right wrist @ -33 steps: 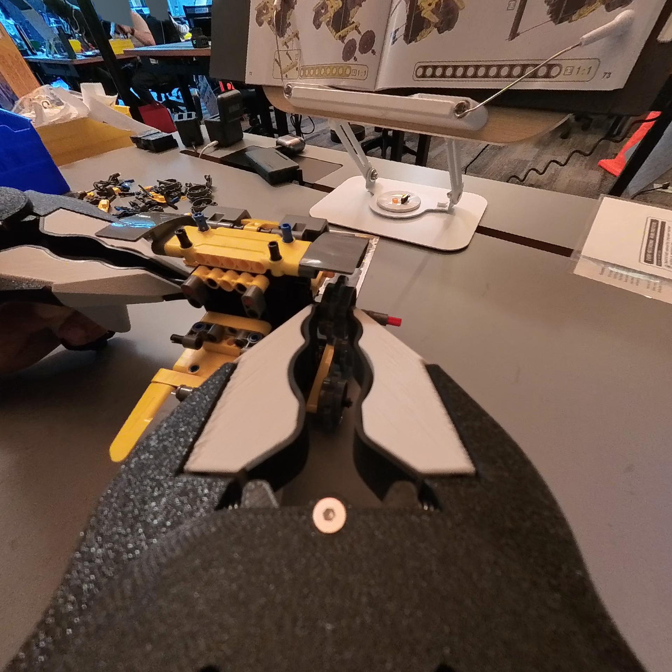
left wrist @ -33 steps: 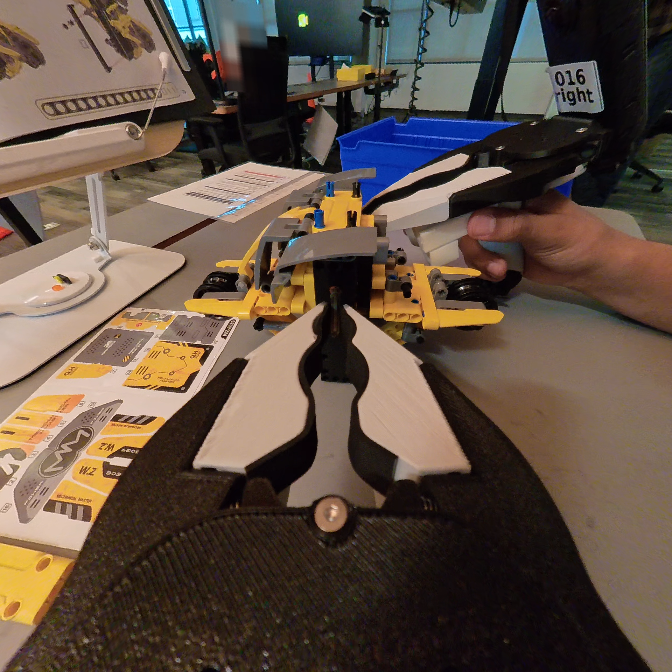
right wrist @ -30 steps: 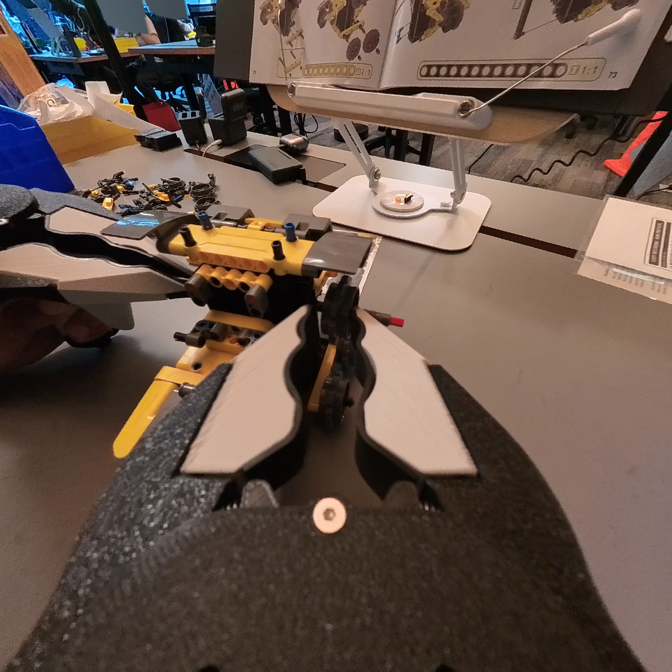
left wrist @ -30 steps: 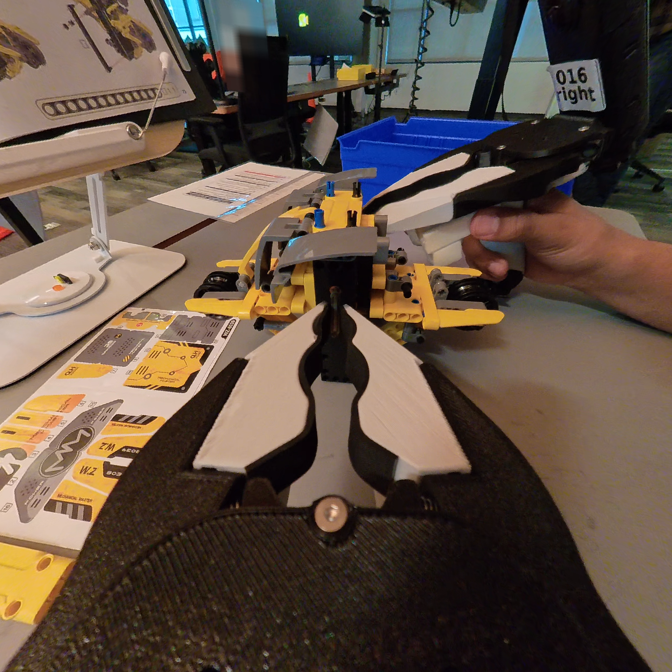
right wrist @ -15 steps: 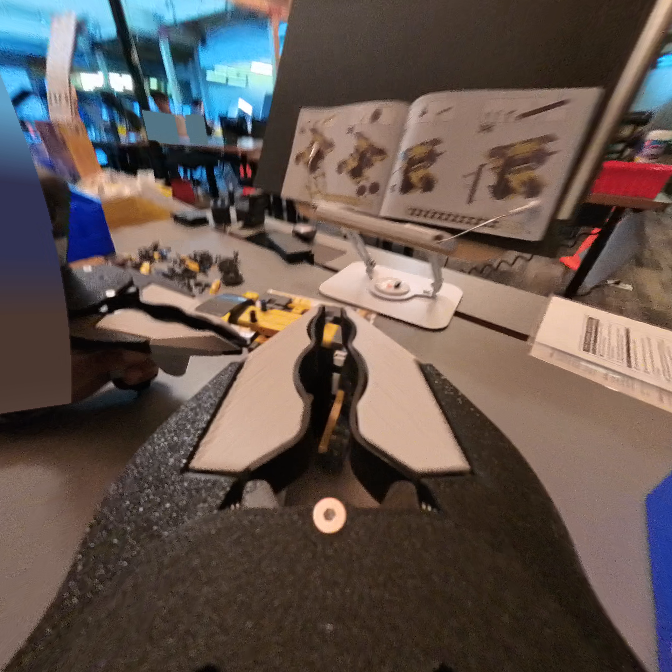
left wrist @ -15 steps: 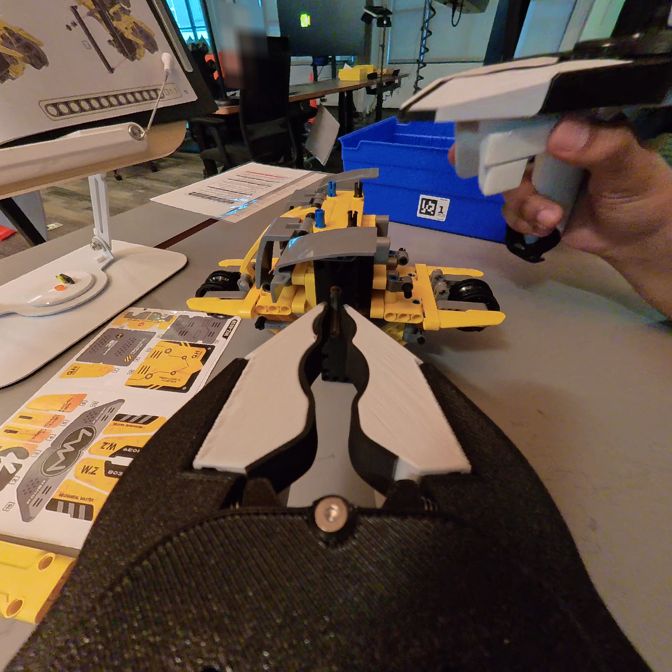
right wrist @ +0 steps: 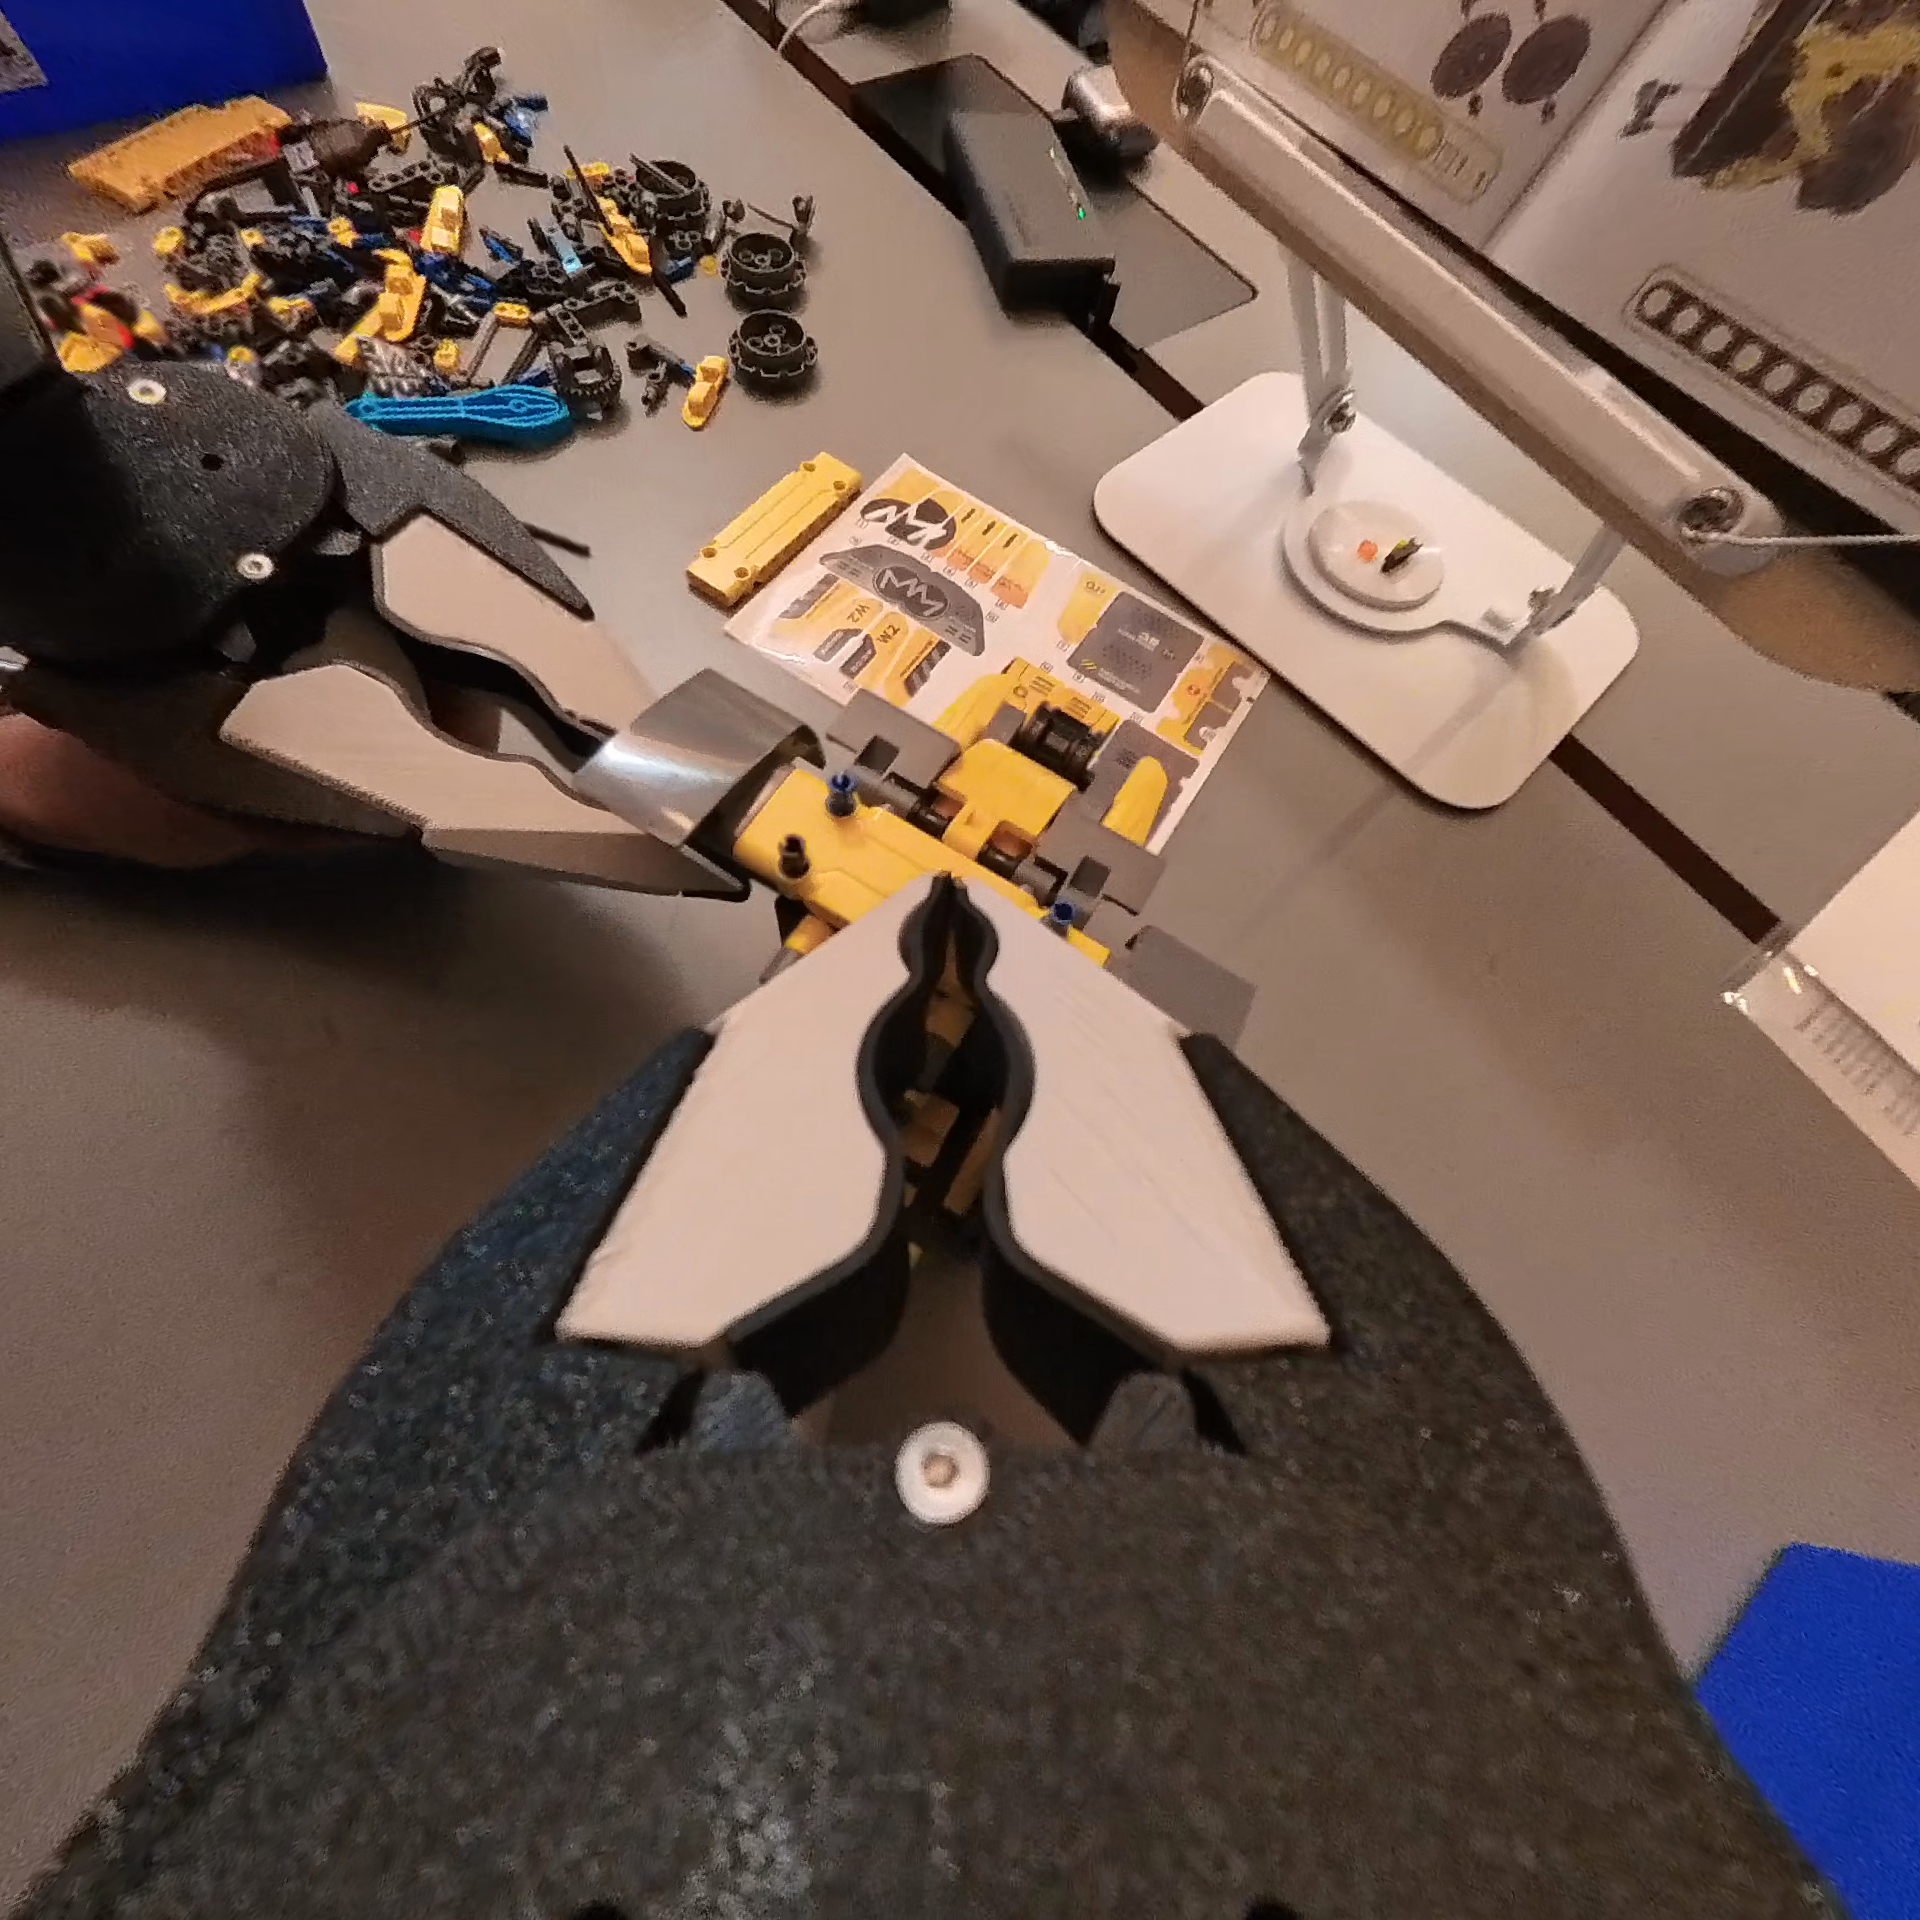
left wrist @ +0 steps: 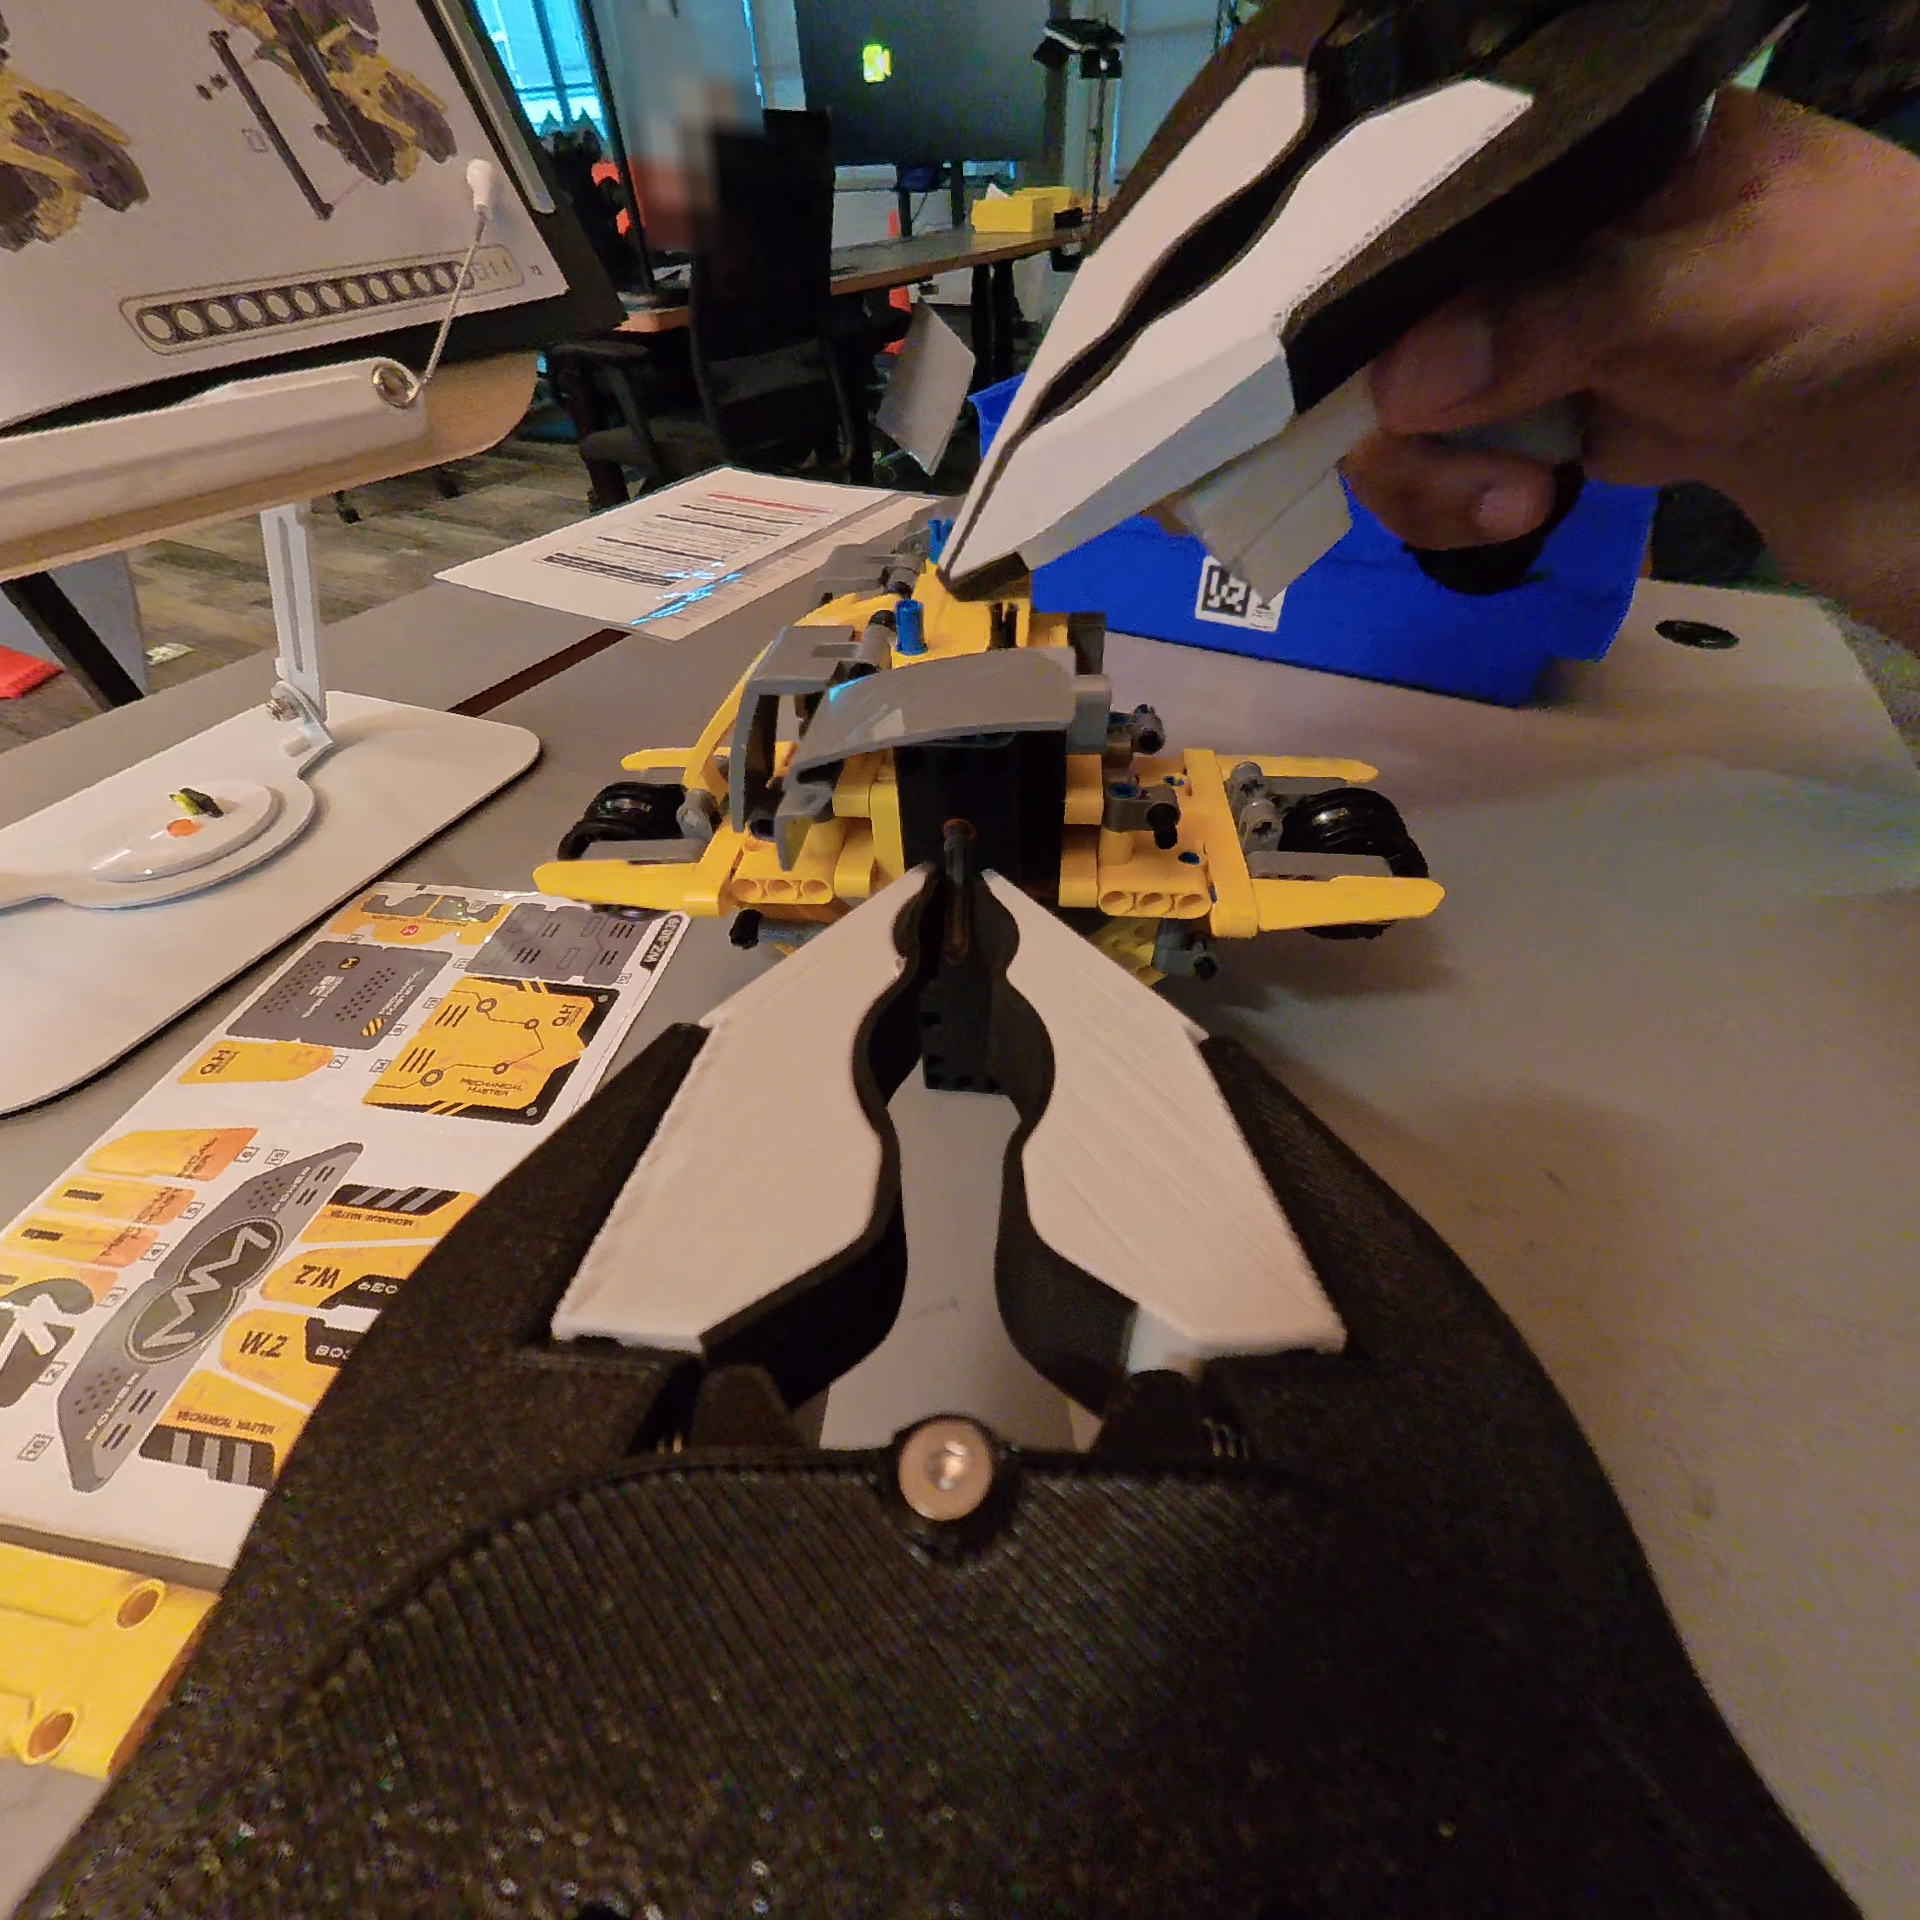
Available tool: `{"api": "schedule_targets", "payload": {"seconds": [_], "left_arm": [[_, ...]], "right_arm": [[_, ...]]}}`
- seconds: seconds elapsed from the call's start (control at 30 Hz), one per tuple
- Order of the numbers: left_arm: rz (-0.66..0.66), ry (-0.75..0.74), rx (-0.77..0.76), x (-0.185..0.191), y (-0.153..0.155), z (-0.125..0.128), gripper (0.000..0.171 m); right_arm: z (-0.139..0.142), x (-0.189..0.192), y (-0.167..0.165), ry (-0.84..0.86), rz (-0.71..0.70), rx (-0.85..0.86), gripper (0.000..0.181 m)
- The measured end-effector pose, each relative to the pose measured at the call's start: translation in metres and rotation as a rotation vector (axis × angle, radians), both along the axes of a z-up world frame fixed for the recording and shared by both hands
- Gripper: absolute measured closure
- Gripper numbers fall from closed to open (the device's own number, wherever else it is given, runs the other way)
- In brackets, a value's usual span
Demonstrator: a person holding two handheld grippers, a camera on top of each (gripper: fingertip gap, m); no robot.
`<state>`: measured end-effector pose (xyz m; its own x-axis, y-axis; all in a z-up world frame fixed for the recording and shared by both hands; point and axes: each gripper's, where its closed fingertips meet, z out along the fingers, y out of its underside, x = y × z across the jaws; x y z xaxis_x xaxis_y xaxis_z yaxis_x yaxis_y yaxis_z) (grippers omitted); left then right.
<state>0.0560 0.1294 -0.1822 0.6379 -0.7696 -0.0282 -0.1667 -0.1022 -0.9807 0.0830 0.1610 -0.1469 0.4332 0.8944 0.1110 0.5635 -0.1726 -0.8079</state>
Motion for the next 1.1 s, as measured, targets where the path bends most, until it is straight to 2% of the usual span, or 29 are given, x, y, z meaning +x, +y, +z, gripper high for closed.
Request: {"api": "schedule_targets", "payload": {"seconds": [0.57, 0.73, 1.1], "left_arm": [[-0.008, -0.01, -0.01, 0.0013, 0.0, 0.0, 0.17], [-0.021, -0.018, -0.088, 0.0019, -0.0012, -0.0058, 0.17], [-0.016, -0.04, -0.112, 0.0021, -0.001, -0.0051, 0.17]], "right_arm": [[-0.001, 0.0006, -0.0021, 0.053, 0.016, -0.112, 0.181], [-0.0009, 0.0002, -0.0024, 0.036, 0.018, -0.09, 0.181], [-0.0012, -0.0021, -0.005, 0.037, 0.039, -0.125, 0.181]]}}
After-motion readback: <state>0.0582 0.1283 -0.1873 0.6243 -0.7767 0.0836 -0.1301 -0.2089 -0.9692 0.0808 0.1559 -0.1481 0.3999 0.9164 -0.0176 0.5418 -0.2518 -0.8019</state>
